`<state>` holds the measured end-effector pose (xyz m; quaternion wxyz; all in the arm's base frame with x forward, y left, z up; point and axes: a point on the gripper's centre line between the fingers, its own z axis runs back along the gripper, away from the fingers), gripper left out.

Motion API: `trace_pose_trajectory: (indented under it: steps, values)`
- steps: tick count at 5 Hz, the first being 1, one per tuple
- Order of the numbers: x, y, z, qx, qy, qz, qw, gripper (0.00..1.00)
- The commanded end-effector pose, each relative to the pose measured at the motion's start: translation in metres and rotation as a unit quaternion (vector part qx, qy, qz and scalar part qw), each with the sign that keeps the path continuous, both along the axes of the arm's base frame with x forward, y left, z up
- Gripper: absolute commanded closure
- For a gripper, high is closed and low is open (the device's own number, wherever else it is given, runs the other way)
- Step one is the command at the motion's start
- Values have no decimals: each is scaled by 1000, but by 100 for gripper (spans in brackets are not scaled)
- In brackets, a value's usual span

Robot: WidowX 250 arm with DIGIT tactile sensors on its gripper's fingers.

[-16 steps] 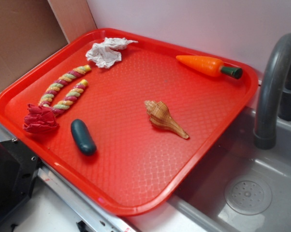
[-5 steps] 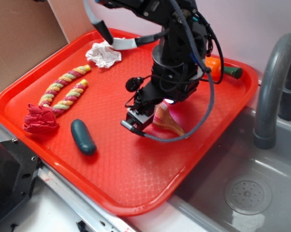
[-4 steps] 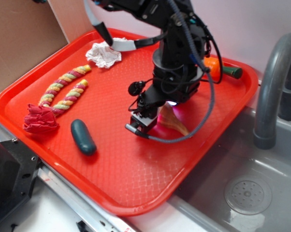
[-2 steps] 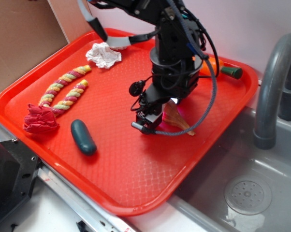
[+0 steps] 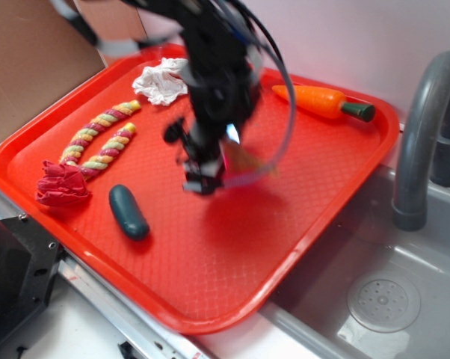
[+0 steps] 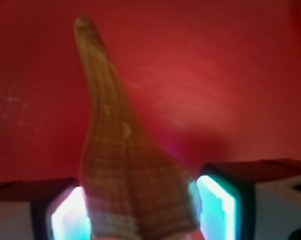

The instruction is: Grab the shell.

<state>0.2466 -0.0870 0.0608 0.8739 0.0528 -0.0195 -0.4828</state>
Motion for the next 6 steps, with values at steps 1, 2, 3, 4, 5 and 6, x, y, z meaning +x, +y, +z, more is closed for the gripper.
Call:
trace_pose_trajectory:
  steps: [1, 2, 3, 4, 5, 6]
  values:
    - [-30, 24, 61, 24, -49, 208, 977, 100]
    - [-43, 22, 95, 31, -19, 323, 946, 100]
    - [-51, 15, 134, -22, -21, 400, 916, 100]
    - [-52, 10, 158, -61, -33, 425, 903, 100]
    - [-55, 18, 177, -68, -92, 478, 871, 100]
    - [-55, 27, 174, -73, -106, 551, 824, 100]
